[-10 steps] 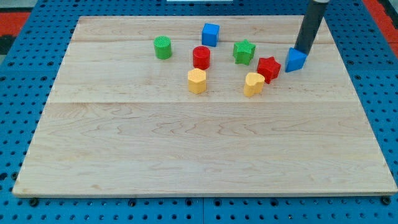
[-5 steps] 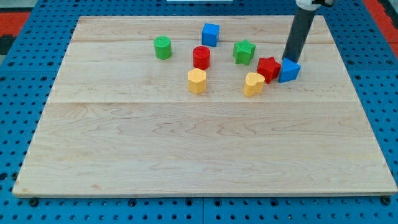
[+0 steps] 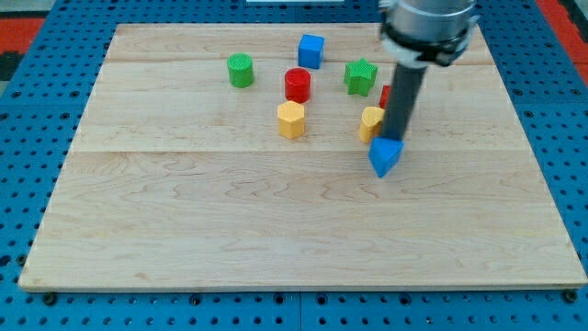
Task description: Move the blue triangle left bottom to the green circle
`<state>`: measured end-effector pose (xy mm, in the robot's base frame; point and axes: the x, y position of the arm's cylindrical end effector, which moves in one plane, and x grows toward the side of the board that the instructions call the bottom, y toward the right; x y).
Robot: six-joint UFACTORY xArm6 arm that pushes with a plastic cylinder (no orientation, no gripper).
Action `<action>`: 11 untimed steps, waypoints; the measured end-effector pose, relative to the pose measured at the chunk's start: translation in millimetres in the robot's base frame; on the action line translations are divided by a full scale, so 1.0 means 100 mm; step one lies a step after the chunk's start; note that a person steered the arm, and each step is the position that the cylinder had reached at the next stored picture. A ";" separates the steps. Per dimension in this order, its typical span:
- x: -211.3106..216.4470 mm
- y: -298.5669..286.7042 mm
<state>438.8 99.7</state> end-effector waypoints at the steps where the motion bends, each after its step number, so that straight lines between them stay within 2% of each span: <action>1: 0.11 0.37; 2: 0.32 0.67; 3: 0.59 -0.14; 4: 0.53 -0.89; 5: 0.57 -0.60; 6: 0.57 0.08; 7: 0.45 0.45; 8: 0.35 0.20; 9: 0.25 -0.71; 10: 0.06 -1.37; 11: 0.14 -1.63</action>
<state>453.1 -63.3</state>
